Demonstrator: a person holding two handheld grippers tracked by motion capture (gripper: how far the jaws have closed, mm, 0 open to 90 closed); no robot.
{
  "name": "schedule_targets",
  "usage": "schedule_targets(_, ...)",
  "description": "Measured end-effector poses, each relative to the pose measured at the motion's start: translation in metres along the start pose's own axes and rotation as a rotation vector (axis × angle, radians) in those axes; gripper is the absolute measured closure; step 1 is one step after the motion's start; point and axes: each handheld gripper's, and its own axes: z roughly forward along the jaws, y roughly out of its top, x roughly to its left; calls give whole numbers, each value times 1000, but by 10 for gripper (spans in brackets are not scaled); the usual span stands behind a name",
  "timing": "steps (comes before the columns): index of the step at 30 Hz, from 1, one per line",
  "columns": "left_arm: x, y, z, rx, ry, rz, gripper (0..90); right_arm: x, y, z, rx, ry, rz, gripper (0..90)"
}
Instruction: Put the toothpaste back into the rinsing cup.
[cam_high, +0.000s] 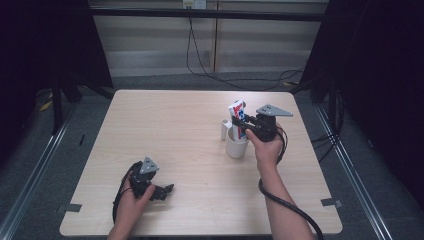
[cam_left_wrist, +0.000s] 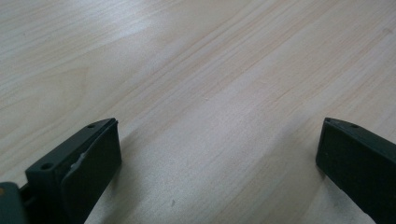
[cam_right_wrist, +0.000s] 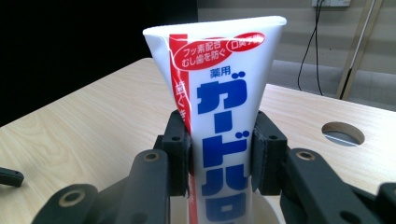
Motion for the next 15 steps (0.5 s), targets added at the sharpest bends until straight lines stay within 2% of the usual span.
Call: schedule_targets(15, 0, 0, 0, 0, 0, 0, 0, 2, -6, -3, 16, 5, -7, 628)
